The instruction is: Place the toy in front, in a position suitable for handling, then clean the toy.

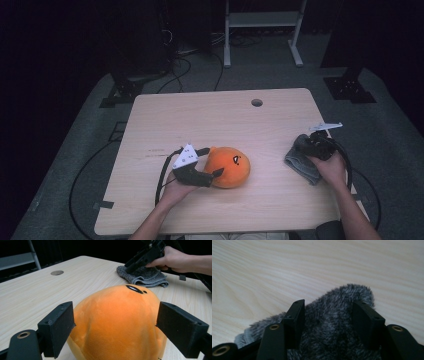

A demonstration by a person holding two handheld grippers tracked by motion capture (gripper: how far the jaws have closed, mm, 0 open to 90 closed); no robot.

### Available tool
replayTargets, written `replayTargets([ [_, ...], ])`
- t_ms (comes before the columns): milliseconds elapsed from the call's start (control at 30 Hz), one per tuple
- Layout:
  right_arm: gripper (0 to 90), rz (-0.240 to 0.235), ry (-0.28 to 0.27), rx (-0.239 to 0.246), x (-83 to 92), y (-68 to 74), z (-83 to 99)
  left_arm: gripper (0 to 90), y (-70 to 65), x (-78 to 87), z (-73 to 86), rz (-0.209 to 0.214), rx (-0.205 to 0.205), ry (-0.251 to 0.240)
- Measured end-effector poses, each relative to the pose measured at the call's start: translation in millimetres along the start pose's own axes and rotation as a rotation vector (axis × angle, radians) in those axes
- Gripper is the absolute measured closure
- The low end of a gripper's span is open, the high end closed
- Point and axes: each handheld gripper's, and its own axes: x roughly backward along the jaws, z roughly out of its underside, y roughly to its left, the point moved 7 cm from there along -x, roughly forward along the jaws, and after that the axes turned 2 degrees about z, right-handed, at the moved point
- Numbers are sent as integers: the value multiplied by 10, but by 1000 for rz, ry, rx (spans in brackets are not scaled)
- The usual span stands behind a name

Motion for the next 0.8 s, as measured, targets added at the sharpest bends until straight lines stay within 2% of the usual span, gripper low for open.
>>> replayTargets([
  [100, 477, -9, 30, -11, -48, -8, 52, 127, 15, 11, -10, -9, 15, -6],
  [267, 566, -8, 27, 18, -74, 14, 98, 103, 36, 28, -17, -12, 22, -4],
  [433, 762, -34, 11, 30, -60, 65, 126, 99, 42, 27, -11, -18, 25, 1],
  [500, 780, -50, 16, 32, -45, 80, 127, 79, 47, 18, -7, -20, 30, 9],
  [533, 784, -64, 12, 44, -12, 113, 124, 76, 43, 19, -5, -23, 26, 13],
  [633, 784, -148, -70, 72, 148, 285, 58, 76, 47, 11, 3, -25, 22, 17],
  [700, 785, -226, -129, 88, 289, 445, -5, 75, 58, -11, 30, -25, 26, 32],
  [800, 784, -317, -199, 127, 472, 702, -76, 94, 65, -45, 63, -9, 25, 49],
])
